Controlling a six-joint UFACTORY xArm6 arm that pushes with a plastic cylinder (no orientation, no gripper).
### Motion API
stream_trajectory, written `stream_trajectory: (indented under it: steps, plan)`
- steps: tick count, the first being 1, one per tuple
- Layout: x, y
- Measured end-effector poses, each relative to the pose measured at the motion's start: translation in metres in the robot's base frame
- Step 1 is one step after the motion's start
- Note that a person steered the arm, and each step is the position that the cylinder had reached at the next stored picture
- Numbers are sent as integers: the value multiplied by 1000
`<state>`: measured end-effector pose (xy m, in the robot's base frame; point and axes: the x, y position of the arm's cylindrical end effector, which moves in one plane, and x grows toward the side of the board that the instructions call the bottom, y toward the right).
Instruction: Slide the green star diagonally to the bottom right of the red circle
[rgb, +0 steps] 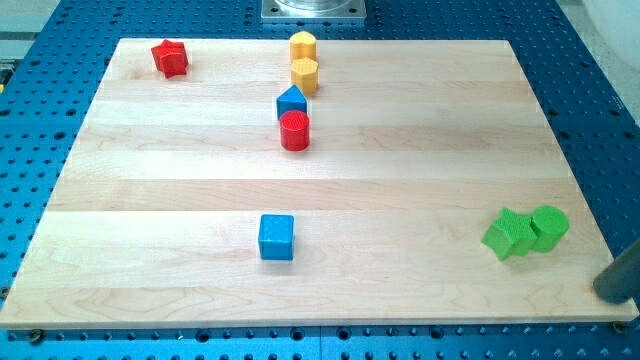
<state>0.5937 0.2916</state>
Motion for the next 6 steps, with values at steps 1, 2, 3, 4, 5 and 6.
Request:
stream_trajectory:
  steps: [1,2,3,4,5,6]
  plan:
    - [-8,-14]
    - [-23,-35]
    - [-51,-111]
    - [-125,-157]
    - [-136,-155]
    - [-125,-160]
